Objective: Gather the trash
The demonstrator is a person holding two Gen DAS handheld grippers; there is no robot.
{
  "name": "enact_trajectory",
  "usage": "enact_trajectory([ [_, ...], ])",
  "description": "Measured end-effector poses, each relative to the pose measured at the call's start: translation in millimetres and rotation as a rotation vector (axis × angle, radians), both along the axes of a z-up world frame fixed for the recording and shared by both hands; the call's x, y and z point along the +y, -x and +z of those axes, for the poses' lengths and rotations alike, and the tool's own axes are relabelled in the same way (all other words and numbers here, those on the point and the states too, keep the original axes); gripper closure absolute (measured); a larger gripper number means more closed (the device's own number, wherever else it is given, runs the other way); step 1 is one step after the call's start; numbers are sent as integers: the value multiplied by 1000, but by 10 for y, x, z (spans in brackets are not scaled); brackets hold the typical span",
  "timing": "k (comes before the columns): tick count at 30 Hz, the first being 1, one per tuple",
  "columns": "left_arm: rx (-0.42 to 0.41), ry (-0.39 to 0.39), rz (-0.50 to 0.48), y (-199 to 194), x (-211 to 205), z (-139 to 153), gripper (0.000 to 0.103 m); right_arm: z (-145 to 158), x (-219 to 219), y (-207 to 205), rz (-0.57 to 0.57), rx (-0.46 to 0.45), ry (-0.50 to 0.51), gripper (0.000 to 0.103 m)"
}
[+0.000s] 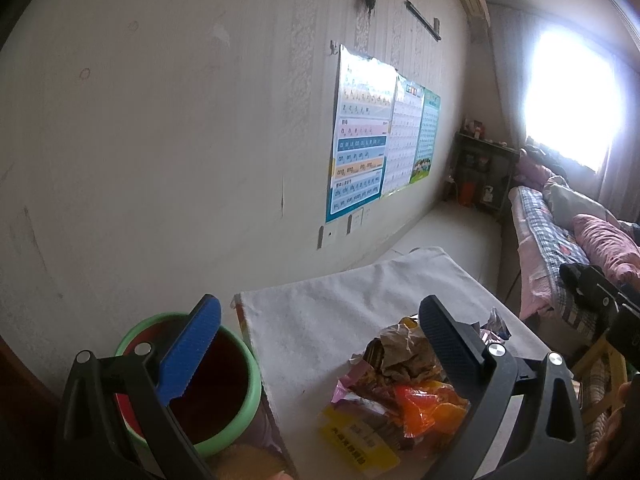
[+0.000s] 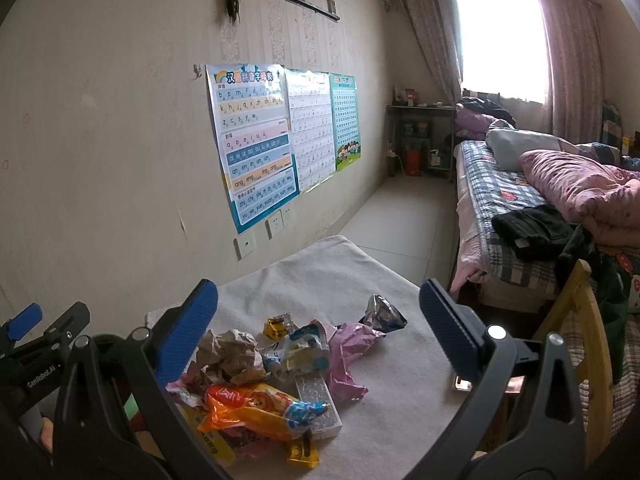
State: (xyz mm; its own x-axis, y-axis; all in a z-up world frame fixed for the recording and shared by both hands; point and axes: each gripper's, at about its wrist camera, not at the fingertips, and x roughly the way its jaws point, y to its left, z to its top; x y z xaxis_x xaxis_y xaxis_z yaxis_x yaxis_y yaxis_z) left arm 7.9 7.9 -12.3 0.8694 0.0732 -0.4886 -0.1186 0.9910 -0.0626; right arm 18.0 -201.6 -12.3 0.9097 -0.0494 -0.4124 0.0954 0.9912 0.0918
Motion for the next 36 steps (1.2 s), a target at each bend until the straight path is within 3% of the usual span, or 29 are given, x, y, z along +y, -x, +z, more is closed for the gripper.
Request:
enact_trajectory([
  [36, 23, 7, 7, 58, -4, -52, 8, -116, 13, -53, 15, 38, -12, 3],
])
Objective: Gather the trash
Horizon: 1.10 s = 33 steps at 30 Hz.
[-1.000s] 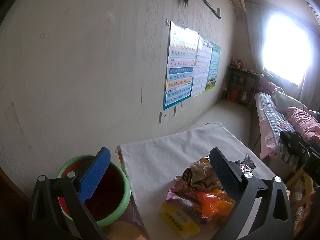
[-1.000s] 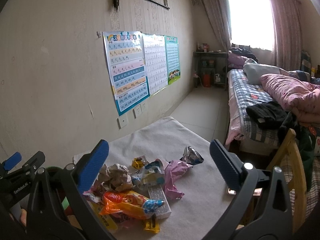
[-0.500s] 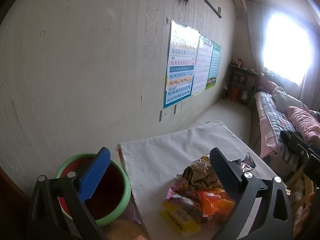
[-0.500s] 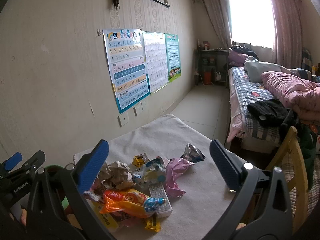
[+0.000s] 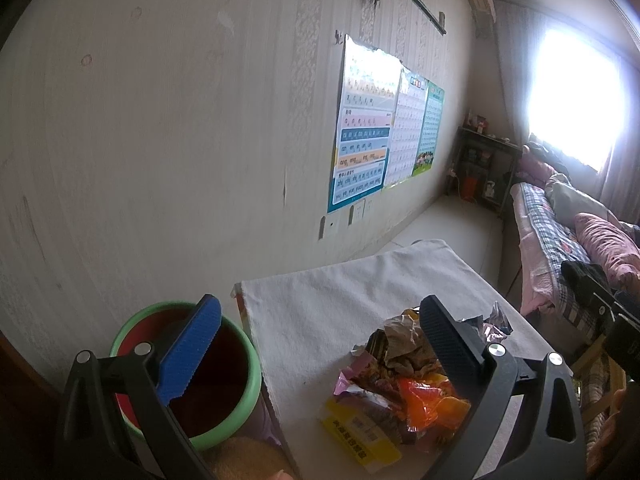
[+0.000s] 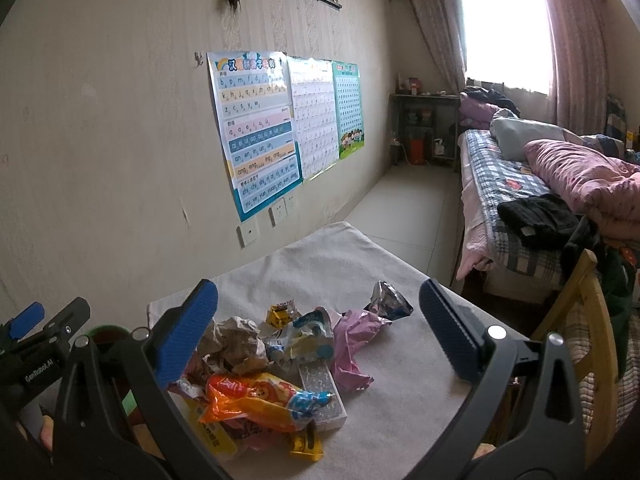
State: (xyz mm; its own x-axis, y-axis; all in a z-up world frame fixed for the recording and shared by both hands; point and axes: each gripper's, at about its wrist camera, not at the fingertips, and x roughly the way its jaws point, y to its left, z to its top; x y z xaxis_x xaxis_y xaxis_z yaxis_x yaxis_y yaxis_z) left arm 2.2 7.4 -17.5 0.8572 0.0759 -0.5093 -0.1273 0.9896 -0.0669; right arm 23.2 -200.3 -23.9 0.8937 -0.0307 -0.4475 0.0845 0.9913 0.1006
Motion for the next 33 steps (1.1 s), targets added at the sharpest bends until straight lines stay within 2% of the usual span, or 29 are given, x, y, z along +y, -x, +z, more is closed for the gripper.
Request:
enact_trajectory([
  [22, 20, 20, -11, -29, 42, -51, 8, -103, -4, -30, 6, 19, -5, 3],
  [25, 39, -6, -10, -53, 33, -114, 8, -141, -16, -61, 10, 41, -3, 3],
  [27, 53, -60, 9, -65, -8, -187, 8, -189, -40, -80, 13, 58, -1, 3],
  [29, 84, -88, -18, -84, -63, -277, 8, -285, -81, -102, 17, 92, -3, 3],
  [33, 166, -79, -80, -143, -128, -473, 8, -500, -144, -140, 49, 164, -20, 3],
])
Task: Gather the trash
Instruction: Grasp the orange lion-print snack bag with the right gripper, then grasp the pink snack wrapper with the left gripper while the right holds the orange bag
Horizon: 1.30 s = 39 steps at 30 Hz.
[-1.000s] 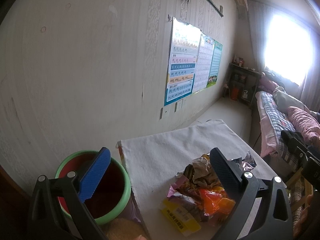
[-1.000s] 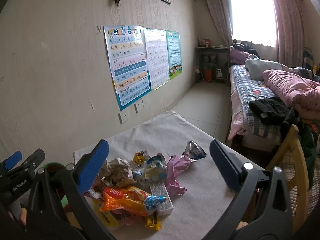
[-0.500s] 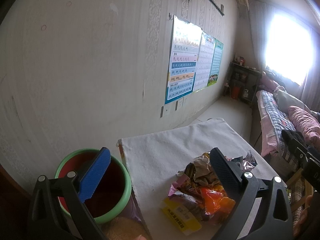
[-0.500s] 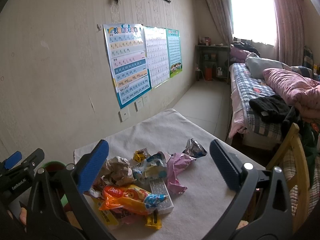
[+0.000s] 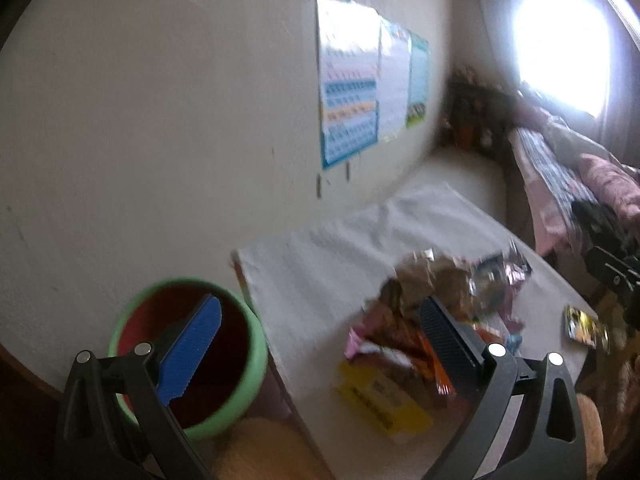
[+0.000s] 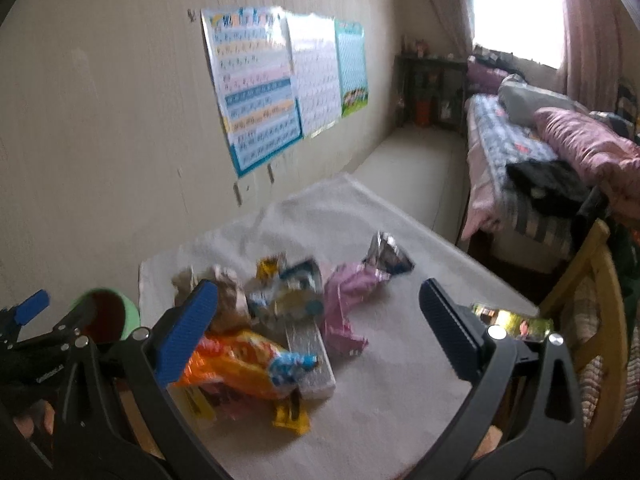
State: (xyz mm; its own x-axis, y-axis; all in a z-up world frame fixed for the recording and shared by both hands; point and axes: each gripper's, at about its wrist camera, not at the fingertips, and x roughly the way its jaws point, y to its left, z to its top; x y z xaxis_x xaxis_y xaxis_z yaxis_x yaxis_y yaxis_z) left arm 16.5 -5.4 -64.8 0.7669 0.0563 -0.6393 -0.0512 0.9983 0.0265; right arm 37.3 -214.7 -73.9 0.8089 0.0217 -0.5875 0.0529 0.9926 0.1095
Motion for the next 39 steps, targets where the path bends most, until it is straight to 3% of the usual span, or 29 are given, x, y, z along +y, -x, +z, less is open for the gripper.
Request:
enact_trajectory([
  [3, 57, 28, -17, -44, 51, -126, 8, -217, 77, -67, 116, 74, -3, 3],
  [8, 86, 22, 3, -60, 188, -196, 8, -664, 426, -300, 361, 225, 53, 4],
  [15, 138, 26, 38, -90, 316, -306, 8, -1081, 590, -653, 469, 382, 33, 5],
  [18, 154, 55, 45, -122, 337, -341, 8, -1163, 582, -703, 479, 414, 10, 17],
  [19, 158, 55, 46, -139, 337, -353, 8, -1166, 573, -689, 487, 413, -15, 28],
  [24, 192, 121, 23, -210, 343, -442, 9, -1081, 508, -554, 486, 393, -91, 41],
  [31, 205, 215, -35, -447, 242, -510, 9, -843, 308, -256, 427, 327, -216, 42],
  [35, 250, 262, -60, -646, 152, -626, 17, -763, 191, -91, 395, 303, -243, 42],
  [39, 274, 255, -72, -748, 46, -726, 22, -726, 99, -22, 365, 285, -254, 42],
])
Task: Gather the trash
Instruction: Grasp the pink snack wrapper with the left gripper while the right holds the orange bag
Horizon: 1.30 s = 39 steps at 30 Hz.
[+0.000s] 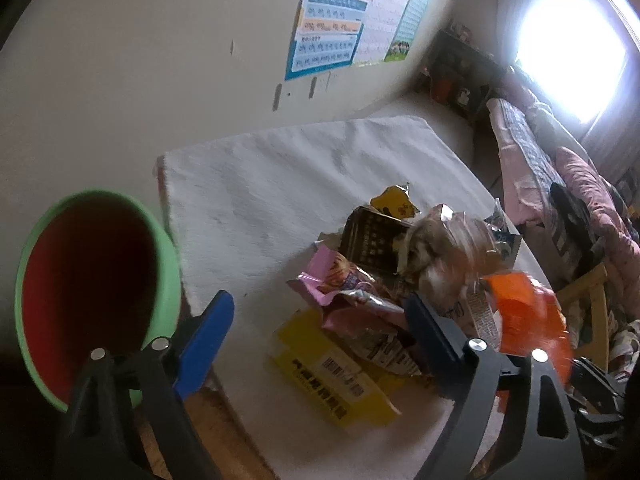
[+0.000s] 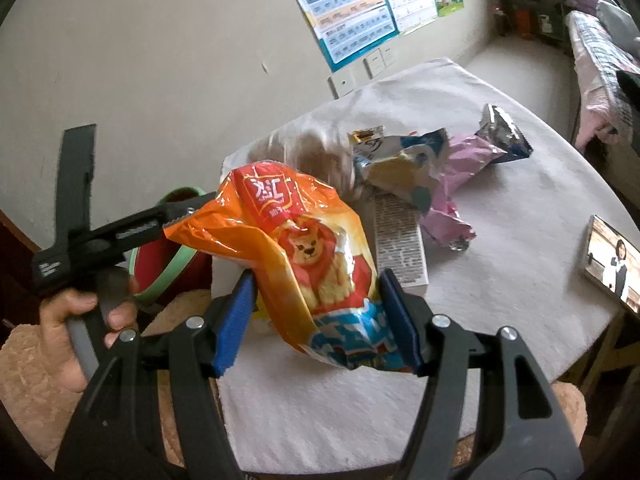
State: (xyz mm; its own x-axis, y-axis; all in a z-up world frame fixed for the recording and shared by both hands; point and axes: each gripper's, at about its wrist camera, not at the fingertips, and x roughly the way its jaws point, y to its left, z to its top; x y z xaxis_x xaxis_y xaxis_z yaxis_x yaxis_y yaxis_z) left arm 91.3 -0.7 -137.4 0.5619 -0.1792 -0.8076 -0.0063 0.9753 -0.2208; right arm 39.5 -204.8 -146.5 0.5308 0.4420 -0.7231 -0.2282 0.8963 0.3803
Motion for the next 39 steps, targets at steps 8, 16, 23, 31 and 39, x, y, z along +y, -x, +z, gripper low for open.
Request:
enact_trajectory([
  [8, 73, 30, -29, -138, -66, -164, 73, -8, -84, 59, -24, -2, -17, 42],
  [16, 46, 73, -20, -22, 32, -54, 103, 81, -94, 115, -37, -29, -26, 42],
  [23, 0, 65, -52, 105, 32, 105, 103, 163, -85, 149, -43, -46, -21, 42],
  [31, 52, 79, -25, 109, 135, -77, 59, 96, -89, 144, -49, -15, -30, 42],
  [39, 80, 123, -21, 104, 155, -178, 41, 52, -105, 121, -56, -3, -39, 42],
])
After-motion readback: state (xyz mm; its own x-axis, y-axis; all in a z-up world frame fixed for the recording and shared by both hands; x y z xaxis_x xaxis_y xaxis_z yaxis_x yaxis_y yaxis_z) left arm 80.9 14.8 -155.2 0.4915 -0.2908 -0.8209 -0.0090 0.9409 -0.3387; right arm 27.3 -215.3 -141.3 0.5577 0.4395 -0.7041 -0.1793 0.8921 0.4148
